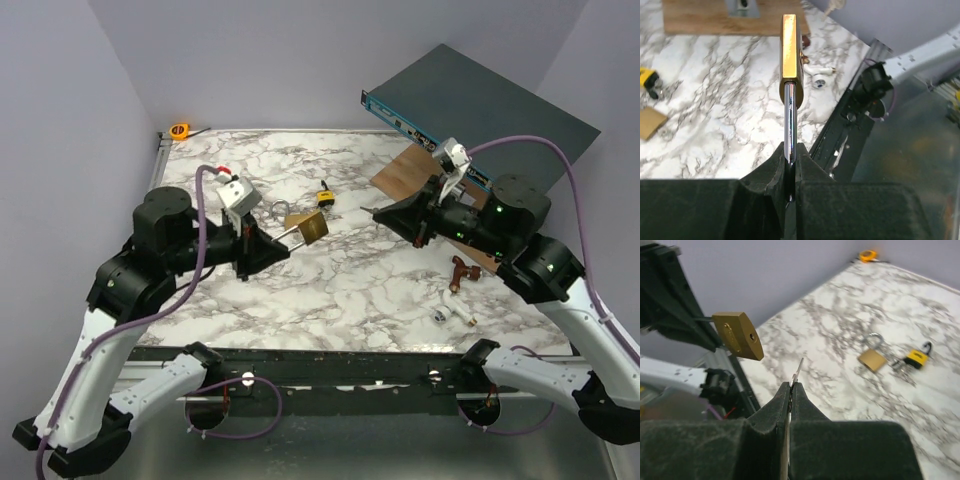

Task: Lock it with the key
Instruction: Place the key at the center of the board.

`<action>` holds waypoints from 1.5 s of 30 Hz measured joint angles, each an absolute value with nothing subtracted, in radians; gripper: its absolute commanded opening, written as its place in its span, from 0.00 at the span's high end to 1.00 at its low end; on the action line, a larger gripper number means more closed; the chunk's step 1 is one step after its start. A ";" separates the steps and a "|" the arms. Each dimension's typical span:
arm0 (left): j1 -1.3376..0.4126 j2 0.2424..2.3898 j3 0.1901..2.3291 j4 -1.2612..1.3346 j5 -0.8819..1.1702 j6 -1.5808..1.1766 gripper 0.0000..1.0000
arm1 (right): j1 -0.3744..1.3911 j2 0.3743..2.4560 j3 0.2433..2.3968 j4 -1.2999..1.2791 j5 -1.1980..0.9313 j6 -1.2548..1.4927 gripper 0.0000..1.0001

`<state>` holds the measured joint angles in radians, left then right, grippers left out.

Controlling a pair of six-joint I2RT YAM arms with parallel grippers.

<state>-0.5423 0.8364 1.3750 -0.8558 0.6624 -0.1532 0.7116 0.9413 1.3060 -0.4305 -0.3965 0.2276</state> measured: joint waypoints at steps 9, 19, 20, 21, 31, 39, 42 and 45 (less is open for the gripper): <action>-0.536 1.048 1.217 -0.648 0.479 -0.445 1.00 | 0.712 1.133 1.154 -0.440 0.070 0.384 0.99; -0.628 1.475 1.110 -0.237 0.453 -0.762 1.00 | 0.650 1.313 0.914 -0.393 0.348 0.585 0.99; -0.643 1.535 1.125 -0.201 0.453 -0.785 1.00 | 0.638 1.322 0.899 -0.382 0.361 0.600 0.99; -0.657 1.592 1.141 -0.168 0.453 -0.806 1.00 | 0.628 1.329 0.887 -0.375 0.375 0.614 0.99; -0.698 1.990 1.297 -0.001 0.453 -0.965 1.00 | 0.600 1.462 0.869 -0.332 0.451 0.697 0.99; -0.690 2.067 1.334 0.034 0.456 -1.034 0.80 | 0.587 1.544 0.868 -0.291 0.459 0.715 0.87; -0.690 2.078 1.335 0.044 0.454 -1.050 0.70 | 0.587 1.556 0.869 -0.269 0.458 0.717 0.76; -0.691 2.079 1.333 0.045 0.452 -1.061 0.63 | 0.587 1.573 0.869 -0.271 0.455 0.717 0.66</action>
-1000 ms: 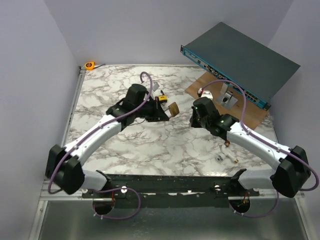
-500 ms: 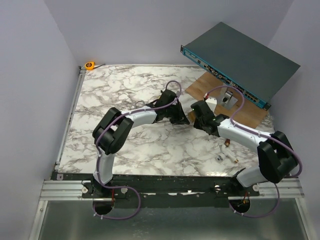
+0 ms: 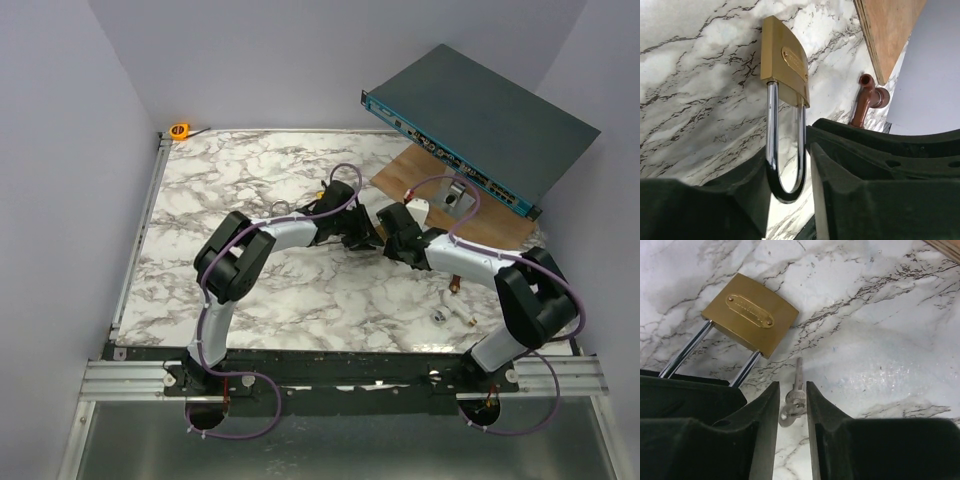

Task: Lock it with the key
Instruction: Place the key at the center of the board, then move the lock to the center of the board.

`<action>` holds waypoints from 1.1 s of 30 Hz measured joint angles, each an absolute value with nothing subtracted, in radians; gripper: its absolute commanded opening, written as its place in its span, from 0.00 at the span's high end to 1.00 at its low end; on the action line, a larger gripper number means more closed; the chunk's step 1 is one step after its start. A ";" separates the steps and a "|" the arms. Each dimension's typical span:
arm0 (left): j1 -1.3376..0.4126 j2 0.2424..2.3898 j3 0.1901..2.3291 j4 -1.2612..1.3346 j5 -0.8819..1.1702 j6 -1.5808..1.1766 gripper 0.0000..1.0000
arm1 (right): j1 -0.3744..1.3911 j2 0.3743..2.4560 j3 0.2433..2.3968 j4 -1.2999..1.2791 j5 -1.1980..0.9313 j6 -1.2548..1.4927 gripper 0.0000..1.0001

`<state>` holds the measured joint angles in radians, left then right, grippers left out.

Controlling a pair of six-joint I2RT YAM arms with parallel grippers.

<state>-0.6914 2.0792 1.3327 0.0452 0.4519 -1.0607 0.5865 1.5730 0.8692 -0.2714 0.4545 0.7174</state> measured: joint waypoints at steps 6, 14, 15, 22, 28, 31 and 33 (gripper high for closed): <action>-0.692 2.068 1.288 0.059 0.437 -1.062 0.54 | 0.587 1.584 0.871 -0.276 0.448 0.714 0.51; -0.694 1.954 1.211 0.017 0.413 -1.013 0.44 | 0.587 1.577 0.933 -0.300 0.428 0.694 0.46; -0.694 1.925 1.202 0.009 0.407 -1.001 0.44 | 0.587 1.575 0.947 -0.301 0.428 0.686 0.46; -0.672 1.731 1.129 -0.051 0.359 -0.941 0.44 | 0.587 1.602 1.055 -0.292 0.413 0.649 0.46; -0.580 1.565 1.038 -0.107 0.302 -0.895 0.44 | 0.630 1.718 1.157 -0.271 0.402 0.627 0.45; -0.521 1.497 1.000 -0.151 0.266 -0.877 0.44 | 0.675 1.807 1.255 -0.268 0.401 0.611 0.45; -0.470 1.444 0.975 -0.184 0.244 -0.863 0.44 | 0.704 1.872 1.330 -0.260 0.401 0.603 0.45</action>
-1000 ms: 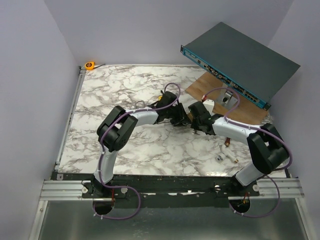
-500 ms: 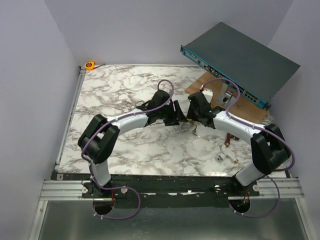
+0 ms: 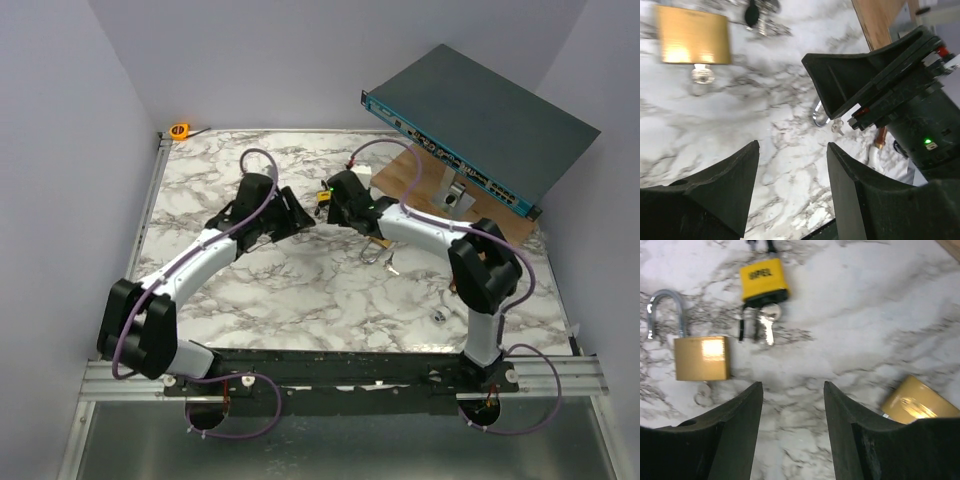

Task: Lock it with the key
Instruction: Move the lock to the center of the board.

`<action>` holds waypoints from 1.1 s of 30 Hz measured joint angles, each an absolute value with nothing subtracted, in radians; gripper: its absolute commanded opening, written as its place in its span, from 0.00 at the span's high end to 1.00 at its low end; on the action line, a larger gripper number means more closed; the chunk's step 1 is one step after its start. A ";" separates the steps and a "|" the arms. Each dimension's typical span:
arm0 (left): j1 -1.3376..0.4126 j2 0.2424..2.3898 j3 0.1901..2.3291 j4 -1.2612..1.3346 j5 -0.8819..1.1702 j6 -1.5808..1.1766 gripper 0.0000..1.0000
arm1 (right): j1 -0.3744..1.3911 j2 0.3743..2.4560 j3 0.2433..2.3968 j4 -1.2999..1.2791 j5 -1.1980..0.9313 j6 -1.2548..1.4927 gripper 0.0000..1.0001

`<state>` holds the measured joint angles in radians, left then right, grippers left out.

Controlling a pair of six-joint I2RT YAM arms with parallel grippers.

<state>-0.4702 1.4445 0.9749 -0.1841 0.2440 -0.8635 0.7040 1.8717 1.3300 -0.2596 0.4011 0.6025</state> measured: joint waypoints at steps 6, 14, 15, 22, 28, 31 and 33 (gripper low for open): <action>-0.345 1.278 0.920 -0.281 0.205 -0.826 0.44 | 0.744 2.046 1.487 -0.241 0.399 0.601 0.49; -0.265 1.146 0.883 -0.353 0.205 -0.775 0.45 | 0.744 2.226 1.661 -0.259 0.406 0.609 0.53; -0.257 1.141 0.880 -0.356 0.205 -0.772 0.45 | 0.746 2.234 1.674 -0.262 0.409 0.613 0.54; -0.230 1.131 0.869 -0.385 0.214 -0.755 0.46 | 0.756 2.261 1.750 -0.291 0.445 0.653 0.58; -0.229 1.131 0.869 -0.391 0.222 -0.749 0.47 | 0.775 2.261 1.750 -0.300 0.463 0.675 0.57; -0.229 1.131 0.868 -0.391 0.228 -0.749 0.47 | 0.780 2.271 1.768 -0.321 0.467 0.688 0.57; -0.229 1.131 0.868 -0.391 0.231 -0.749 0.47 | 0.784 2.296 1.809 -0.337 0.476 0.694 0.58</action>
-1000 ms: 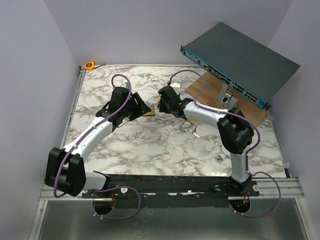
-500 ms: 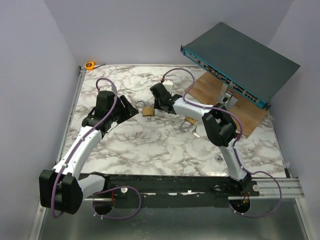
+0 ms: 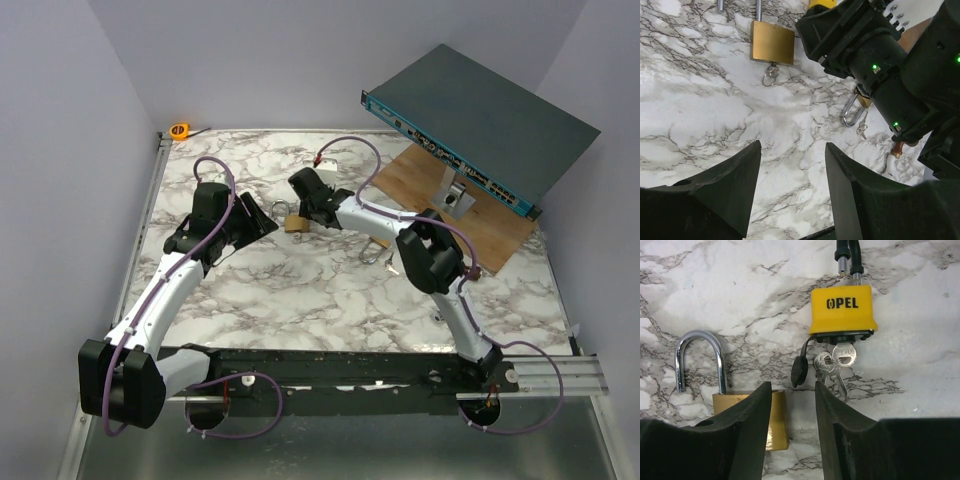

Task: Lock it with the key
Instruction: Move the lock to the center of the board.

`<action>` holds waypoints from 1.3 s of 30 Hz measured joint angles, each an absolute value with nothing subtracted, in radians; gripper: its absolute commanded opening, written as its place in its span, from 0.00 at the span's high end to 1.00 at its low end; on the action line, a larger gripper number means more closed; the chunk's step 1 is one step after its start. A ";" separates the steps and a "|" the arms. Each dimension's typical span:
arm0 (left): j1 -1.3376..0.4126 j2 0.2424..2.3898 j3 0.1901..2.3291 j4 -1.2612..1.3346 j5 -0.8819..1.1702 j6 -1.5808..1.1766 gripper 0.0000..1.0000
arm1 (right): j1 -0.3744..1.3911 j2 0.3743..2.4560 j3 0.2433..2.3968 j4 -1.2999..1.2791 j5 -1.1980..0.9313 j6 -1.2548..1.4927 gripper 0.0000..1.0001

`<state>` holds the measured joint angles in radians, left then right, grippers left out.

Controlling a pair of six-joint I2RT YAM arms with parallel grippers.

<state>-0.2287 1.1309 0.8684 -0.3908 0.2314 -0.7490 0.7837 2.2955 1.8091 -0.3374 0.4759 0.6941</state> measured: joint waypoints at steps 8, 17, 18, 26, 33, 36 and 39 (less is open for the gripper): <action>-0.228 1.131 0.868 -0.391 0.237 -0.749 0.47 | 0.785 2.363 1.901 -0.379 0.516 0.709 0.62; -0.228 1.131 0.868 -0.391 0.242 -0.749 0.47 | 0.783 2.392 1.946 -0.414 0.546 0.711 0.92; -0.227 1.131 0.868 -0.391 0.246 -0.749 0.47 | 0.783 2.392 1.947 -0.414 0.547 0.710 0.99; -0.210 1.189 0.846 -0.318 0.339 -0.812 0.43 | 0.783 2.313 1.790 -0.348 0.526 0.673 0.99; -0.244 1.275 0.764 -0.167 0.419 -0.942 0.39 | 0.777 2.028 1.425 -0.290 0.400 0.638 0.99; -0.302 1.318 0.742 -0.111 0.422 -0.995 0.39 | 0.777 1.936 1.315 -0.276 0.348 0.635 0.99; -0.365 1.358 0.738 -0.056 0.418 -1.045 0.41 | 0.777 1.875 1.237 -0.263 0.304 0.635 0.99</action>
<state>-0.3649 1.3579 0.7380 -0.0559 0.4175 -1.0451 0.7773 1.8748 1.2369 -0.2630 0.3038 0.6350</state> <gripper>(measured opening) 0.613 0.025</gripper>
